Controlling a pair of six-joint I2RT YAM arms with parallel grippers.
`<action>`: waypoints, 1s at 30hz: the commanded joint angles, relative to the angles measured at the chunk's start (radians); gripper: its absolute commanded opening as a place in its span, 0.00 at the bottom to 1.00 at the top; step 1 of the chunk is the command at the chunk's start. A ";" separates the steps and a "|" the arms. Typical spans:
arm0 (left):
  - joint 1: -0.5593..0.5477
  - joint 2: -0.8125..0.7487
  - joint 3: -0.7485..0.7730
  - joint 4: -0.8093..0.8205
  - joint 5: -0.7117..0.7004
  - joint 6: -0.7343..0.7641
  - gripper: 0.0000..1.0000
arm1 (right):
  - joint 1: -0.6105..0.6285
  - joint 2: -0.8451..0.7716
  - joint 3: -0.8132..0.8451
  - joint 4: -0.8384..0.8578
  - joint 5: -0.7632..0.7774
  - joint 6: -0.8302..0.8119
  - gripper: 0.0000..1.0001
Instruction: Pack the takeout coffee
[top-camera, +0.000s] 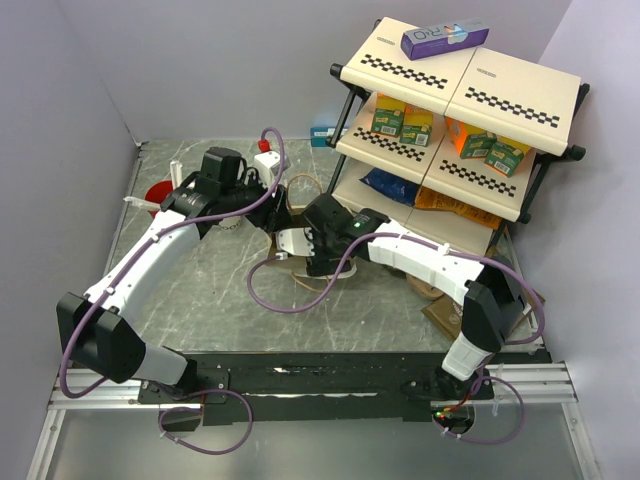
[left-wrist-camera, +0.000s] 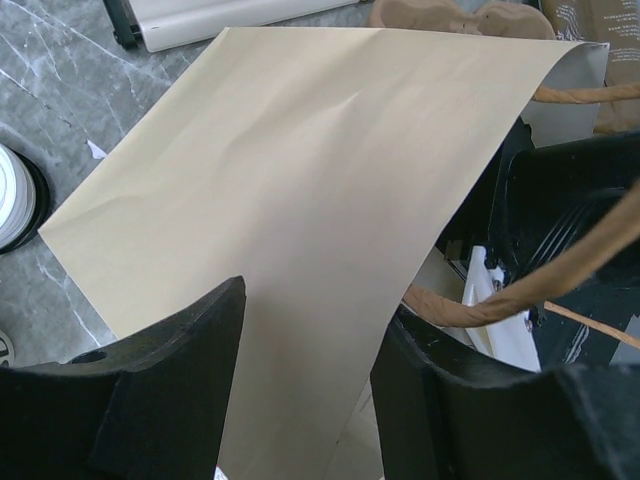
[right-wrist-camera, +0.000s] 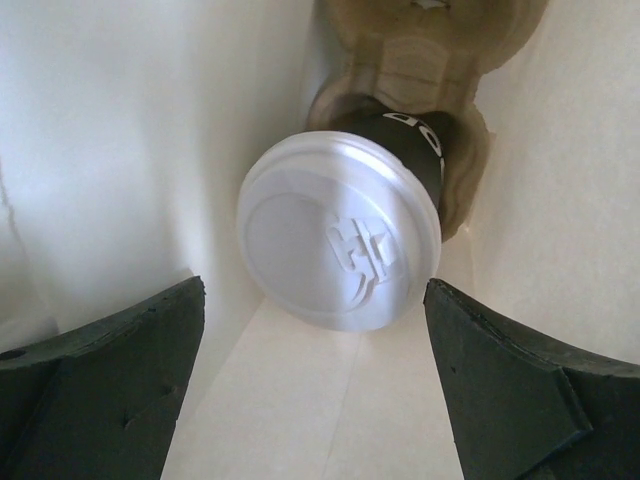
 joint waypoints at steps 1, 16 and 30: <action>-0.008 0.020 -0.002 -0.059 0.036 -0.009 0.56 | 0.001 -0.064 -0.004 0.139 0.095 0.042 0.98; -0.008 0.027 -0.003 -0.068 0.053 0.000 0.50 | 0.001 -0.145 -0.001 0.178 0.019 0.042 0.96; -0.006 0.066 0.035 -0.115 0.079 0.020 0.34 | 0.007 -0.165 0.048 0.084 -0.087 0.074 0.66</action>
